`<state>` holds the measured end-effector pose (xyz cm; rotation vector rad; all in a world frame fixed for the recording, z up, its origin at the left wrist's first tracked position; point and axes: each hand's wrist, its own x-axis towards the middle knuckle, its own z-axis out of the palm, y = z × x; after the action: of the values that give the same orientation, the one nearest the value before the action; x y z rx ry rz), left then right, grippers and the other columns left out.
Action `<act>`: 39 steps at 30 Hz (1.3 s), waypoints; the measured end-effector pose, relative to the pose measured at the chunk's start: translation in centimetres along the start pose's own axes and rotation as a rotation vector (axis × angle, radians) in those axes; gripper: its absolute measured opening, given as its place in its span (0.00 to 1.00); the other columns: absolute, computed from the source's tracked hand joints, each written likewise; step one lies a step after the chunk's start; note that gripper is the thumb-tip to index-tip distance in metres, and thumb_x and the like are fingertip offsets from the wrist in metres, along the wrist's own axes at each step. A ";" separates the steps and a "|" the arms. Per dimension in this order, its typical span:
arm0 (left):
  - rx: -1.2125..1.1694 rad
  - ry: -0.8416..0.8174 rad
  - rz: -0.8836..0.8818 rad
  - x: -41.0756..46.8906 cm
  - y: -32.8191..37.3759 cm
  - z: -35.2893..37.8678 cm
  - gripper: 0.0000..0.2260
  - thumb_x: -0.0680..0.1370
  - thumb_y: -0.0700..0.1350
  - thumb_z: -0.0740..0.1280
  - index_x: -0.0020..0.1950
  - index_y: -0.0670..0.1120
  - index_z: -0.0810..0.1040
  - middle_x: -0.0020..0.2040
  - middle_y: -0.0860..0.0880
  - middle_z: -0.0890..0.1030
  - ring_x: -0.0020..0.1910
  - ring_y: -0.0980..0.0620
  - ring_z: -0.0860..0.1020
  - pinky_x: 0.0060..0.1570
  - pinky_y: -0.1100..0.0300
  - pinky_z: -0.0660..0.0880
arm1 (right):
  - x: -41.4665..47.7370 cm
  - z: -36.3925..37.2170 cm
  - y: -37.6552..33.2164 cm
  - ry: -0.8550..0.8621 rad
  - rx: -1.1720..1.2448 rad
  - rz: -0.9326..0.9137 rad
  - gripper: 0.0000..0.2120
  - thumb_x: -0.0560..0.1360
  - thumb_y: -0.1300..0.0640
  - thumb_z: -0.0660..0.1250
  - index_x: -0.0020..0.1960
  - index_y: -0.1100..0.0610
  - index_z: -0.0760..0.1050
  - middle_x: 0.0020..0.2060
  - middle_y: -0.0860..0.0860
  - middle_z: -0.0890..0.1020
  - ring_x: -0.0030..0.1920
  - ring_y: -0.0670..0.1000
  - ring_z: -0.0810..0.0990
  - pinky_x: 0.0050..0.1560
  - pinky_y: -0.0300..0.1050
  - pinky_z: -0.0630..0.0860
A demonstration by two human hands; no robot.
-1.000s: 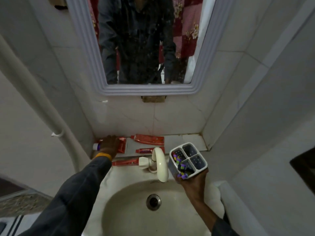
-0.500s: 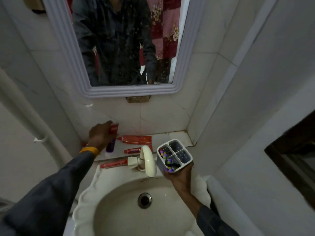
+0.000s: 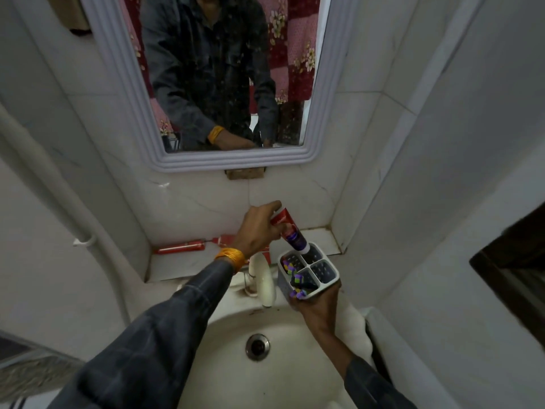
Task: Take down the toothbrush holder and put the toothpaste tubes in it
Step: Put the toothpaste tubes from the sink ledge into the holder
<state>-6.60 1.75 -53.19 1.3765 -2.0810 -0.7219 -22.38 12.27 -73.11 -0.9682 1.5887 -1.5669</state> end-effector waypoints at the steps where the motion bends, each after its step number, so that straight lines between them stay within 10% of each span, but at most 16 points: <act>1: 0.009 -0.015 0.010 0.1 0.0 0.1 0.12 0.75 0.43 0.71 0.56 0.40 0.77 0.50 0.41 0.84 0.41 0.46 0.85 0.47 0.49 0.83 | 0.1 -0.1 0.2 0.005 -0.011 -0.012 0.54 0.53 0.51 0.90 0.76 0.44 0.70 0.70 0.51 0.85 0.69 0.52 0.87 0.69 0.55 0.86; 3: 0.061 -0.033 0.038 0.3 0.1 -0.1 0.12 0.74 0.45 0.72 0.54 0.41 0.77 0.47 0.42 0.85 0.40 0.46 0.84 0.46 0.48 0.83 | 0.5 -0.3 0.6 -0.005 -0.047 -0.040 0.54 0.54 0.52 0.93 0.74 0.35 0.72 0.69 0.44 0.86 0.70 0.53 0.86 0.69 0.59 0.85; 10: 0.190 -0.086 0.076 0.8 0.2 -0.8 0.12 0.75 0.46 0.72 0.54 0.43 0.76 0.50 0.44 0.84 0.44 0.46 0.84 0.49 0.48 0.82 | 0.7 -0.6 2.0 0.019 -0.083 0.060 0.63 0.51 0.40 0.95 0.78 0.49 0.68 0.73 0.53 0.82 0.72 0.58 0.85 0.67 0.71 0.85; 17: 0.316 -0.201 0.275 0.4 0.6 0.3 0.07 0.75 0.44 0.71 0.44 0.44 0.74 0.42 0.46 0.83 0.41 0.46 0.81 0.43 0.50 0.79 | 1.3 -1.1 1.8 -0.051 -0.111 0.031 0.56 0.55 0.58 0.92 0.79 0.56 0.72 0.71 0.55 0.86 0.70 0.57 0.87 0.67 0.63 0.86; 26: 0.431 -0.209 0.362 0.9 -0.8 -3.4 0.06 0.75 0.44 0.71 0.50 0.45 0.77 0.47 0.47 0.84 0.45 0.49 0.82 0.47 0.57 0.78 | 2.0 -1.0 4.9 -0.047 -0.099 0.126 0.65 0.49 0.43 0.96 0.80 0.50 0.69 0.72 0.55 0.84 0.71 0.60 0.86 0.65 0.72 0.85; 32: 0.498 -0.347 0.403 0.9 0.3 1.4 0.04 0.74 0.43 0.70 0.44 0.46 0.76 0.44 0.46 0.84 0.45 0.45 0.83 0.44 0.56 0.77 | 1.1 -0.8 2.2 -0.051 -0.175 0.104 0.54 0.58 0.53 0.96 0.76 0.52 0.70 0.68 0.54 0.85 0.67 0.57 0.87 0.68 0.68 0.85; 39: 0.692 -0.475 0.364 1.5 0.5 5.2 0.09 0.78 0.42 0.66 0.53 0.41 0.83 0.50 0.40 0.85 0.50 0.40 0.83 0.48 0.53 0.77 | 0.5 -0.7 1.1 -0.004 -0.099 0.053 0.73 0.47 0.29 0.91 0.82 0.60 0.66 0.72 0.57 0.82 0.71 0.57 0.84 0.70 0.59 0.84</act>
<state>-11.01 1.22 -56.32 1.1457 -3.0476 -0.1708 -23.28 12.14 -74.18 -0.9730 1.6887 -1.4611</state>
